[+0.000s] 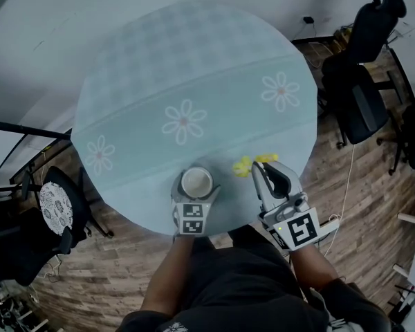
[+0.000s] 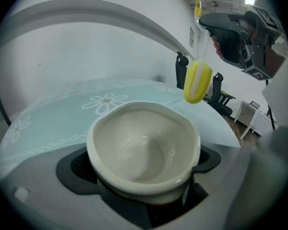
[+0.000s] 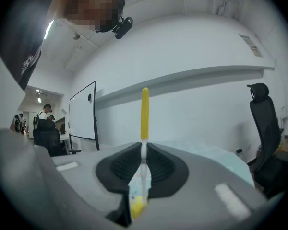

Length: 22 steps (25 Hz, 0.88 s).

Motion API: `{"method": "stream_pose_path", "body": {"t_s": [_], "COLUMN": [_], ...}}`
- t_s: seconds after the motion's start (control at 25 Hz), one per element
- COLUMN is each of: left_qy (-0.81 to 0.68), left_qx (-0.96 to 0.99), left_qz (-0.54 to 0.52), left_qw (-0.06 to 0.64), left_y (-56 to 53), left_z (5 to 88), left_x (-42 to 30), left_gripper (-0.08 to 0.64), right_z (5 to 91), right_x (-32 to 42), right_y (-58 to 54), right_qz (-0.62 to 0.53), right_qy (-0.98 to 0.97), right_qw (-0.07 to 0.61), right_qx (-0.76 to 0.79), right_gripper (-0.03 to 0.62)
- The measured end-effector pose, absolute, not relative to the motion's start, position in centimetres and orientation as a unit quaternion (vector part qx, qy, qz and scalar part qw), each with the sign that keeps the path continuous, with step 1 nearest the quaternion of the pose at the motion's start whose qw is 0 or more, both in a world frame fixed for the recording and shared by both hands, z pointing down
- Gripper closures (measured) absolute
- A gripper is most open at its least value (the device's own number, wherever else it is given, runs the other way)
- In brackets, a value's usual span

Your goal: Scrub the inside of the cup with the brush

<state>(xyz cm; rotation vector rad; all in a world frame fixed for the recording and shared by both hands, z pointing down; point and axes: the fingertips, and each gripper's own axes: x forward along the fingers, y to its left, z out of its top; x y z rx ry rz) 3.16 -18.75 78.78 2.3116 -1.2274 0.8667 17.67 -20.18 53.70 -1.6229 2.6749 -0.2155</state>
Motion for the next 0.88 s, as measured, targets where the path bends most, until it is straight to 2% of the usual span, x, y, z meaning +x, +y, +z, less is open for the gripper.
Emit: {"method": "stream_pose_path", "body": {"t_s": [0.4,0.88], "left_qy": [-0.452,-0.46], "left_qx": [0.821,0.836], "left_qz": [0.296,0.291], "left_qw": [0.182,0.068], "left_y": [-18.7,-20.3], "left_z": [77.7,69.2], "left_x": [2.6,-0.3], "left_gripper": [-0.002,-0.002], "right_z": [52.9,47.5], "right_x": [17.4,13.9], "right_y": [-20.4,-19.9], "right_qz": [-0.064,-0.017], "right_qy": [0.869,0.865], "right_qw": [0.001,0.026], "right_qx": [-0.491,-0.501], "right_gripper": [0.557,0.557]}}
